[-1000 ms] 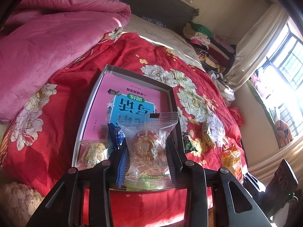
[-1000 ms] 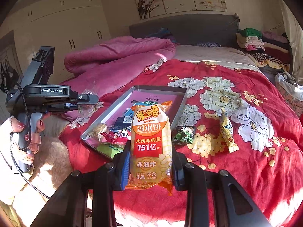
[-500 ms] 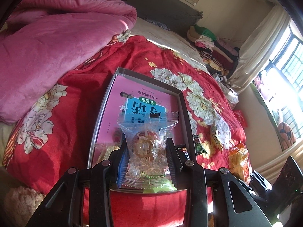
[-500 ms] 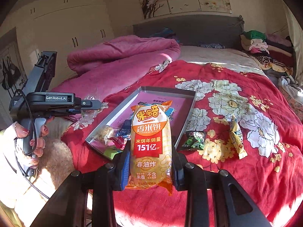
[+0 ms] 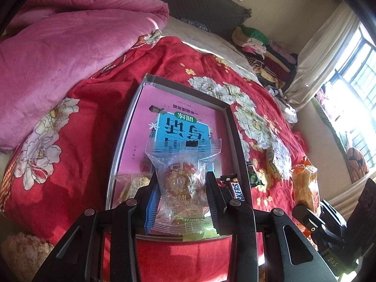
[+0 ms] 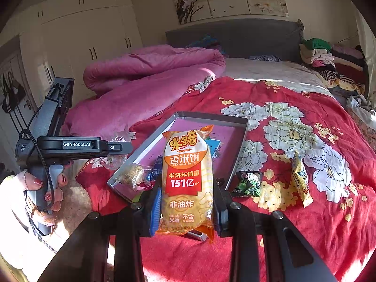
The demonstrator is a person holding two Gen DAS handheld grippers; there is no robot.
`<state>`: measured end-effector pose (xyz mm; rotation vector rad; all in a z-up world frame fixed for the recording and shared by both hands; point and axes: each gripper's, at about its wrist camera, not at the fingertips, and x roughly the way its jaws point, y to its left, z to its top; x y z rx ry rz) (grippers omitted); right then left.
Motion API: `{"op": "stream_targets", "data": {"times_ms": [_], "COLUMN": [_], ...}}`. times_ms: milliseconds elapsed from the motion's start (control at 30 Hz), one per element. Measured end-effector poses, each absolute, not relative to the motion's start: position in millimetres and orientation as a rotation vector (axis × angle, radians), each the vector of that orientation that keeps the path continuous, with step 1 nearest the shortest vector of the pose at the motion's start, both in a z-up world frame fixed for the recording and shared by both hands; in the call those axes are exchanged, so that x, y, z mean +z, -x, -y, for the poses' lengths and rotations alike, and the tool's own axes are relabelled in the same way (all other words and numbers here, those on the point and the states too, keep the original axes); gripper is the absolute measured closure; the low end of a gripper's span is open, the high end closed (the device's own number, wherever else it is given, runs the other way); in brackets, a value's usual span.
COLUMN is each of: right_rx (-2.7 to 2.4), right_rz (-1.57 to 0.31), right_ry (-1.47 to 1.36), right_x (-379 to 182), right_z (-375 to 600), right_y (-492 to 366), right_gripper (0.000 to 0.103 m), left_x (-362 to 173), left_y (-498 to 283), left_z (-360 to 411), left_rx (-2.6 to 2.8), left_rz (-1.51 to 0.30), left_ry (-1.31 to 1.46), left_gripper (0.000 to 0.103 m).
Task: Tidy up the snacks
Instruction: 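Lower the pastry bag into the tray with the left tool while the right tool lowers the orange bag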
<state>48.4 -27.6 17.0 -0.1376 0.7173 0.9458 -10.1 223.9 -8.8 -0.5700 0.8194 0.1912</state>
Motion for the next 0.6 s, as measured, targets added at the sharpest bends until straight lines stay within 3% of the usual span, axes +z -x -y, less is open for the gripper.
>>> {"op": "stream_targets", "data": {"times_ms": [600], "right_rx": [0.943], "right_rz": [-0.749], "right_ry": [0.117], "right_x": [6.6], "right_z": [16.2], "right_y": [-55.5], "right_gripper": [0.068], "left_x": [-30.9], "left_y": [-2.5], "left_z": [-209.5], "left_rx": [0.171], "left_rz": [-0.888], "left_ry": [0.520], "left_gripper": [0.065]}}
